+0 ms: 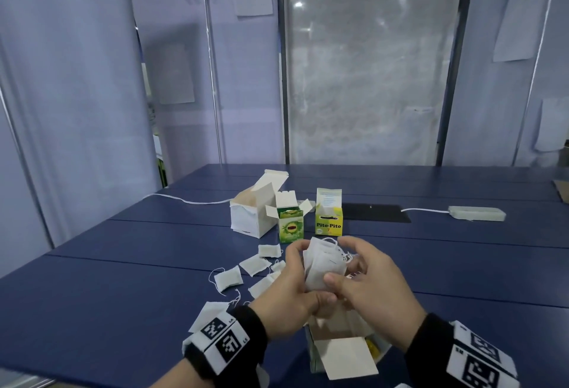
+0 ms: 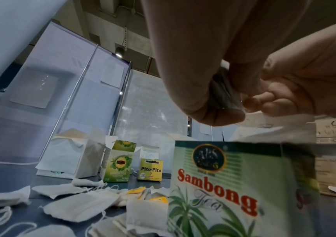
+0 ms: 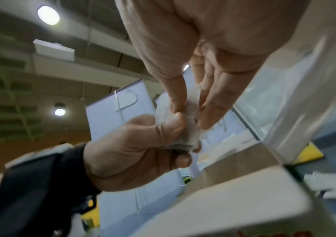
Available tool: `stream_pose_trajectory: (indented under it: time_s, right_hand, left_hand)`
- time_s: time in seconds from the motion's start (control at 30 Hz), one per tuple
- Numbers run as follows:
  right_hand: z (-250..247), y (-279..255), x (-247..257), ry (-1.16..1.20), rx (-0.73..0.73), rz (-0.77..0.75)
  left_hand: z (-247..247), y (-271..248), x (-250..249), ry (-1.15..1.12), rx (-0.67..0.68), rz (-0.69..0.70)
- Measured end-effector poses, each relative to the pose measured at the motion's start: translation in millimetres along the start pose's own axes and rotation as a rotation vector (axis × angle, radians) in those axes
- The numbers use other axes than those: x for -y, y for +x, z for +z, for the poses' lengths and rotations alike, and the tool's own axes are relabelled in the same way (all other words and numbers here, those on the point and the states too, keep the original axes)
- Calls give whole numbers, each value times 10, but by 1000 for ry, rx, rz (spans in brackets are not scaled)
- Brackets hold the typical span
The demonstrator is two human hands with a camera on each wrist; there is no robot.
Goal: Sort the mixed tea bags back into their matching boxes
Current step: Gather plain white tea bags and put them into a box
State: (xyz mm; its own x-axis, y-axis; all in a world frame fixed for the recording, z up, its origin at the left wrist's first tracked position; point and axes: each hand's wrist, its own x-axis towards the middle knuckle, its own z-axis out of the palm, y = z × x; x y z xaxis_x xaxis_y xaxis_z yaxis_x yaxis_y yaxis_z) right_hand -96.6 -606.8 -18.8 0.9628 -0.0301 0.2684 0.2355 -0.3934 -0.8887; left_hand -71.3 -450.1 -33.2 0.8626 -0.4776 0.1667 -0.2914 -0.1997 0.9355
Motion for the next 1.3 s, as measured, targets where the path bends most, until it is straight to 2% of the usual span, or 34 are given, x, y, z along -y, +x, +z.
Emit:
stream_pose_trajectory:
  time_s: [0.1,0.17,0.33,0.47,0.57,0.7,0.87,1.03,1.2,1.3]
  right_hand:
    - [-22,41,20,-240,14,-140]
    - [-29,56,46,-298,50,-213]
    - [-44,64,82,-303,100,-197]
    - [-33,51,97,-361,219,-208]
    - [-38,53,96,-467,235,-245]
    - [-73,73,63,-296,204,-168]
    - [-43,34,-5,-112,185,-139]
    - [14,4,-36,-65,118,-184]
    - [43,-42,-37,-134,142,-233]
    - [52,-55,-53,-119,141,-211]
  left_hand:
    - [-29,-23,6,83,23,-15]
    - [-51,-39,9,122,22,-29]
    - [-85,-60,4,177,42,-51]
    - [-89,-69,2,286,68,-40]
    - [-87,-73,7,209,12,-54]
    - [-96,-74,59,-129,-144,-102]
    - [-43,-65,72,-428,-170,-66]
    - [-2,-61,83,-397,-153,-28]
    - [29,-76,39,-279,-135,33]
    - [60,-91,-5,-240,-111,39]
